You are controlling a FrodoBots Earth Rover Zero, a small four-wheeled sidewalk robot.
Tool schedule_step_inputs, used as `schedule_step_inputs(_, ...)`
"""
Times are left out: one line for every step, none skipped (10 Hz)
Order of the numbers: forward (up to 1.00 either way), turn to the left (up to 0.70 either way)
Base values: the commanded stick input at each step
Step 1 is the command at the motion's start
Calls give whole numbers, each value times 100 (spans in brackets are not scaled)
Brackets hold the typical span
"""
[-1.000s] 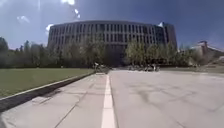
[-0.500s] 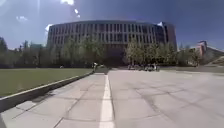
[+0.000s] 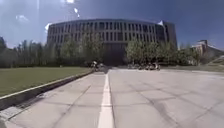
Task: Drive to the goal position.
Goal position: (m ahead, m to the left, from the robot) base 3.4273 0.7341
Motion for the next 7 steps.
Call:
schedule_step_inputs(70,1)
schedule_step_inputs(70,1)
schedule_step_inputs(70,1)
schedule_step_inputs(70,1)
schedule_step_inputs(70,1)
schedule_step_inputs(70,1)
schedule_step_inputs(70,1)
